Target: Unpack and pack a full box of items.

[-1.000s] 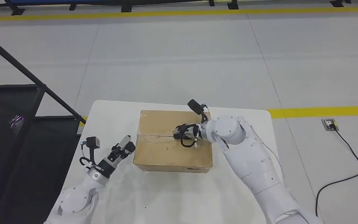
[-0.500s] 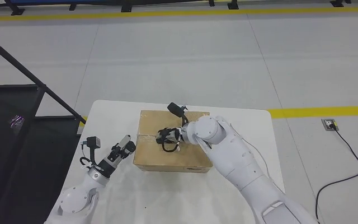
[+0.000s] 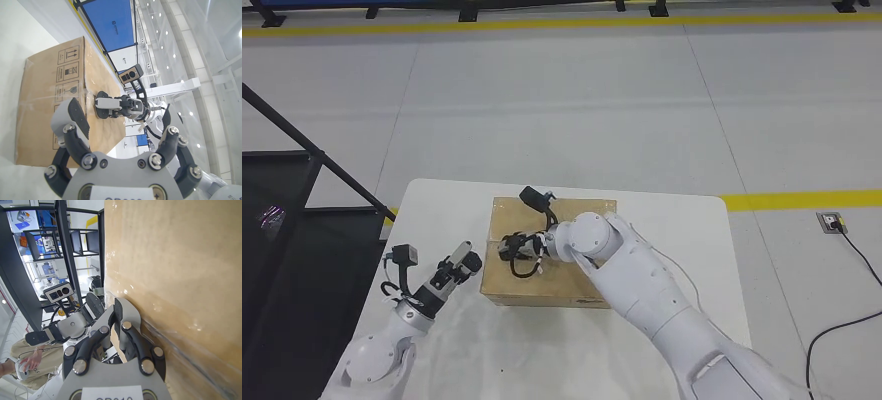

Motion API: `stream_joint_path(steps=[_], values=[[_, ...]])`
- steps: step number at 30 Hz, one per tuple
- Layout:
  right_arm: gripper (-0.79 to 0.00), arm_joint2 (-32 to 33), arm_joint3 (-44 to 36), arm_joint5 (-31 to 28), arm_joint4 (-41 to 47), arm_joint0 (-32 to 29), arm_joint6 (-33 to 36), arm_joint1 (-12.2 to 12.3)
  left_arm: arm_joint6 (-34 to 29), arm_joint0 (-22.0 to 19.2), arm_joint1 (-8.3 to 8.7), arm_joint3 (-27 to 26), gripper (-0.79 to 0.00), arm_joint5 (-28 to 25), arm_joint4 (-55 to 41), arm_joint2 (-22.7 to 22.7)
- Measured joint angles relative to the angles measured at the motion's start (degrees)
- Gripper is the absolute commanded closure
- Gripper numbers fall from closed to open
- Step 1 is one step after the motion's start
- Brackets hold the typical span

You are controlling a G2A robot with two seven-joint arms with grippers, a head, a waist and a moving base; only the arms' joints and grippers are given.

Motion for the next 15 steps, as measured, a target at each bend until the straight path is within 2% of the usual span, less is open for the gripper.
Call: stream_joint_path(steps=[7, 15], values=[[0.0, 1.1, 3.2, -2.2, 0.4, 1.6, 3.4, 0.2, 0.3, 1.1, 0.44, 0.1, -0.785, -0.5, -2.2, -3.8], [0.0, 4.6, 4.4, -1.5, -1.2, 1.7, 6.1, 2.9, -0.6, 1.5, 0.7, 0.0, -0.785, -0.3, -4.3, -5.8]])
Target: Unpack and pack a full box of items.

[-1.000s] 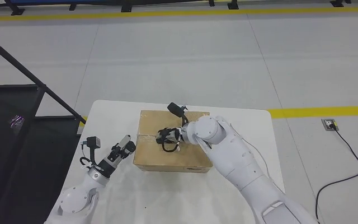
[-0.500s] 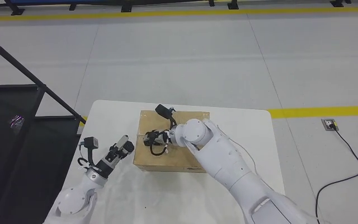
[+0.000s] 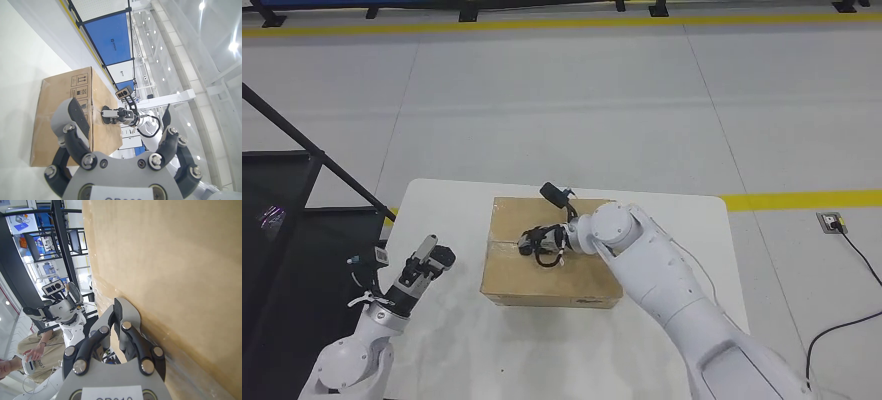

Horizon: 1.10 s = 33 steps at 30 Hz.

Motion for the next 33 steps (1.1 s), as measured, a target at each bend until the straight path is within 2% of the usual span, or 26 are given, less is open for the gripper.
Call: stream_joint_path(steps=[9, 16, 20, 23, 29, 33], values=[[0.0, 6.0, -5.4, 2.1, -2.6, -4.2, 1.1, 4.7, -0.3, 0.4, 0.07, -0.7, -0.785, -0.1, -0.4, -0.4], [0.0, 12.2, -17.7, 6.4, -6.4, -11.4, 2.0, 9.0, -0.4, 0.4, 0.14, -1.0, -0.785, 0.0, -0.3, -0.6], [0.0, 16.2, -27.6, 11.0, -9.9, -17.1, 2.1, 11.3, -0.6, 0.5, 0.19, -1.2, -0.785, 0.1, -0.4, -0.9], [0.0, 19.0, -35.2, 11.4, -11.0, -21.5, 2.6, 12.7, -0.6, 0.5, 0.21, -1.2, -0.785, 0.1, -0.6, -1.0], [0.0, 22.1, -45.7, 15.9, -14.7, -27.4, 2.9, 14.4, -0.8, 0.4, 0.24, -1.1, -0.785, 0.4, -0.5, -0.9], [0.0, 23.5, -48.1, 18.6, -15.8, -28.7, 2.7, 15.0, -0.7, 0.3, 0.25, -1.0, -0.785, 0.2, -0.6, -0.9]])
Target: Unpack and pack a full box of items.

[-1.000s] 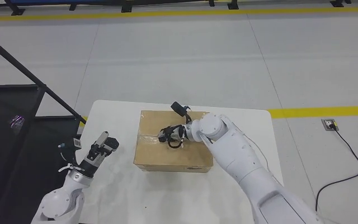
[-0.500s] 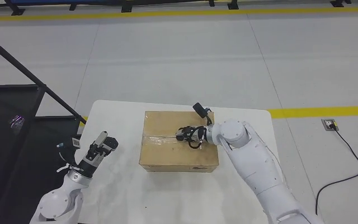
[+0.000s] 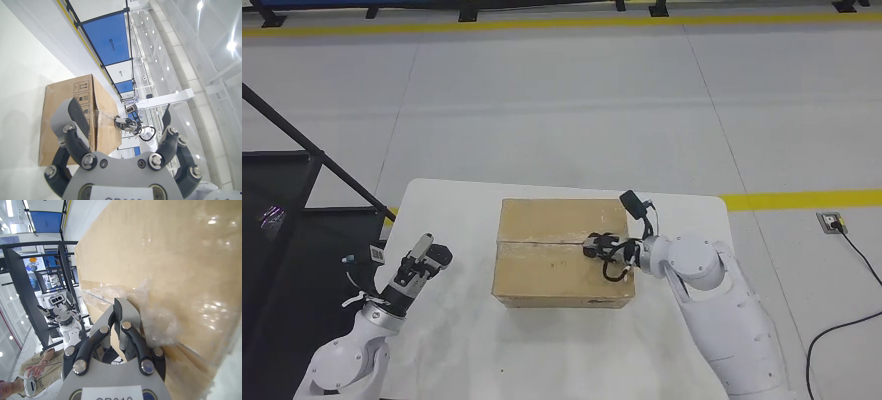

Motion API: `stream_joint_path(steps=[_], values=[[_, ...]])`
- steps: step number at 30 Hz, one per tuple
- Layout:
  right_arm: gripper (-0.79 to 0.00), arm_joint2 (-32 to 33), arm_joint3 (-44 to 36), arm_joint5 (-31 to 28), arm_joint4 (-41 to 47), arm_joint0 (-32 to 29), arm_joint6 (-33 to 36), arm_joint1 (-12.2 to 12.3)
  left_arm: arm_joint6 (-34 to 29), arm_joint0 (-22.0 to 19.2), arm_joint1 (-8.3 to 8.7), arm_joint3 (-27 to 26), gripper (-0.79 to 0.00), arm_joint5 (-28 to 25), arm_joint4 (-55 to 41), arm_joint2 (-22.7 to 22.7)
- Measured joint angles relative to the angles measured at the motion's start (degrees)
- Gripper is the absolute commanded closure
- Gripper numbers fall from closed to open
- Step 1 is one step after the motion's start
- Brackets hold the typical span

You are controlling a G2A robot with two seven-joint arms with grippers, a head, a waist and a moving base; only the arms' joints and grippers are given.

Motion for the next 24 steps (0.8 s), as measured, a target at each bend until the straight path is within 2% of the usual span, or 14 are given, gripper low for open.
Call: stream_joint_path(steps=[7, 13, 18, 19, 20, 21, 24], values=[[0.0, 3.1, -0.3, 2.4, 0.7, -1.0, -1.5, 0.9, -0.2, 0.0, 0.1, 0.1, -0.785, -0.2, -0.6, -0.6], [0.0, 7.0, -2.1, 2.2, 2.3, -3.5, -1.3, 2.0, -0.7, -0.2, 0.24, 0.3, -0.785, -0.2, -1.3, -1.5], [0.0, 10.8, -6.9, 0.4, 4.2, -7.7, -3.4, 2.9, -1.3, -0.7, 0.39, 0.5, -0.785, -0.2, -1.6, -2.2], [-0.099, 11.7, -8.2, -0.5, 4.9, -8.9, -4.1, 3.1, -1.4, -0.8, 0.41, 0.6, -0.785, -0.3, -1.7, -2.3], [-0.326, 13.0, -10.1, -1.9, 6.1, -10.5, -5.3, 3.2, -1.6, -0.9, 0.45, 0.6, -0.785, -0.3, -1.8, -2.4], [-0.785, 14.0, -11.5, -3.2, 7.2, -11.9, -6.3, 3.3, -1.8, -1.0, 0.48, 0.6, -0.785, -0.3, -1.9, -2.6], [-0.785, 16.2, -14.8, -7.5, 10.5, -15.7, -8.4, 3.5, -2.3, -1.3, 0.59, 0.7, -0.785, -0.5, -2.0, -3.0]])
